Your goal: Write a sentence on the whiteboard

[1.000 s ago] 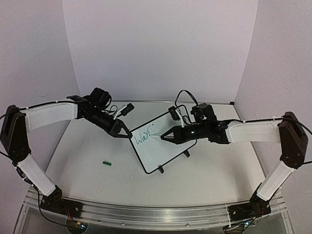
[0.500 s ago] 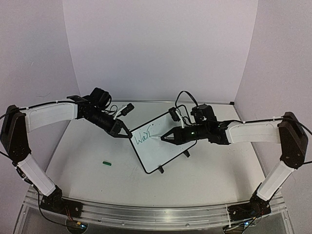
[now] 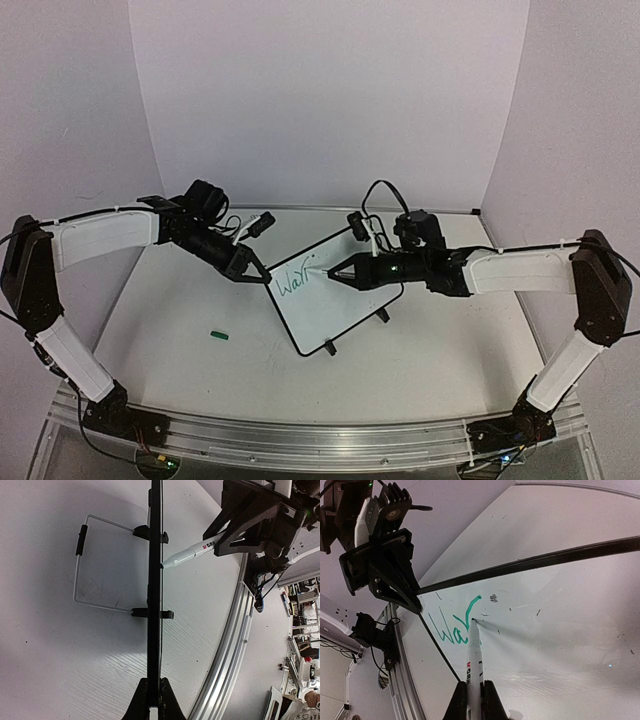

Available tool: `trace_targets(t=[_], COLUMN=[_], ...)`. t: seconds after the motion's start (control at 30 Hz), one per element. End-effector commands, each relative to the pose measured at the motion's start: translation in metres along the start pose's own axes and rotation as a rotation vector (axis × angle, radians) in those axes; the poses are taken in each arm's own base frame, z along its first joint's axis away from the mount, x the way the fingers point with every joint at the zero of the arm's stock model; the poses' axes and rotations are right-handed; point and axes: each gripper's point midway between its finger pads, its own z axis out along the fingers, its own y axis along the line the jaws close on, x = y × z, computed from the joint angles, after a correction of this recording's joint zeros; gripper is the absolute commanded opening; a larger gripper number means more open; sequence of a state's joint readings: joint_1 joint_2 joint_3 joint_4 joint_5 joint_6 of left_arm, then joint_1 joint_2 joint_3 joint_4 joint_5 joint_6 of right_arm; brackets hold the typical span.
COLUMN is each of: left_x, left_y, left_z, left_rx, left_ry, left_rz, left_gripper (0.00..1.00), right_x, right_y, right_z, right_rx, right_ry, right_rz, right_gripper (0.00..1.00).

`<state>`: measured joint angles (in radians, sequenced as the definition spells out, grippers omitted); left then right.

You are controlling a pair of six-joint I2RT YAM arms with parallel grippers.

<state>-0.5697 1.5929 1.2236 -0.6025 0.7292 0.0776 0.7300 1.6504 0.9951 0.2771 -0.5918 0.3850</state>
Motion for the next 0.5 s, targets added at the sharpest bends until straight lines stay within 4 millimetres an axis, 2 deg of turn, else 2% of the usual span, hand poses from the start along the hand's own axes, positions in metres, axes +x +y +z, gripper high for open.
trace_targets(t=[0.0,0.47], left_x=[0.0027,0.0024], left_y=[-0.0146,-0.0153], left_z=[0.0039,0.0038], left_rx=[0.014,0.015], left_ry=[0.027,0.027], left_rz=[0.066,0.067], left_gripper=[0.00,0.00], right_x=[-0.0355,-0.0288], right_y=[0.0015,0.0017], right_z=[-0.0103,-0.0148], right_rx=[0.054,0.053], right_ry=[-0.124,-0.117], right_rz=[-0.025,-0.013], right_gripper=[0.00,0.00])
